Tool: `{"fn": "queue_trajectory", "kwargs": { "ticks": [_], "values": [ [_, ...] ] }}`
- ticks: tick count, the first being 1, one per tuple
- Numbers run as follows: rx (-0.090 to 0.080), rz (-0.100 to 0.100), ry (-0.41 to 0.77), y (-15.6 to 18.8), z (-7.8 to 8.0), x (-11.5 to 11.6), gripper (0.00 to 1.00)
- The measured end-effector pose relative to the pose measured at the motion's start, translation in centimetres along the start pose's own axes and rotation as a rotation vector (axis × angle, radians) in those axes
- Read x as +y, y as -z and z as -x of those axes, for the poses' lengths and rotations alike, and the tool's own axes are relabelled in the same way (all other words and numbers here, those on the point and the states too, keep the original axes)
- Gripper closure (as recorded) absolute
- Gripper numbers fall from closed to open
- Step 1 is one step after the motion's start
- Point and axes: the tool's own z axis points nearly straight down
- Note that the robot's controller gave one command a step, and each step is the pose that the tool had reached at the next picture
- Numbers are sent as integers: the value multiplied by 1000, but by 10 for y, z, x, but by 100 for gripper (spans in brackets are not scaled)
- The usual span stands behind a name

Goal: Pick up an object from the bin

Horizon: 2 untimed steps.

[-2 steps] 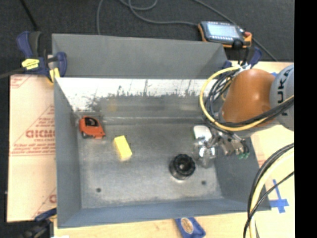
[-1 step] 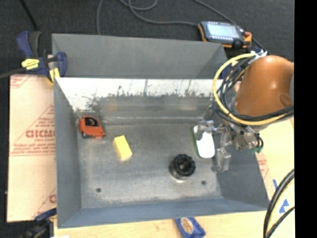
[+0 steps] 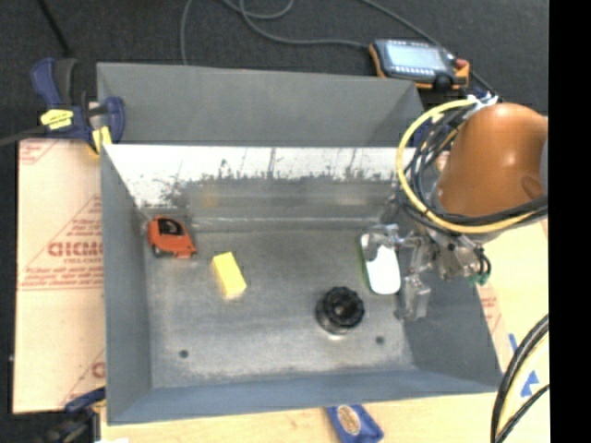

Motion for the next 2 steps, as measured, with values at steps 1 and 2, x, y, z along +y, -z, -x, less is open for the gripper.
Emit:
{"fn": "queue_trajectory", "kwargs": {
  "ticks": [1,2],
  "values": [
    [-5,-2,50,-26,-13,26,0],
    [-3,0,67,-37,-18,37,0]
  ]
}}
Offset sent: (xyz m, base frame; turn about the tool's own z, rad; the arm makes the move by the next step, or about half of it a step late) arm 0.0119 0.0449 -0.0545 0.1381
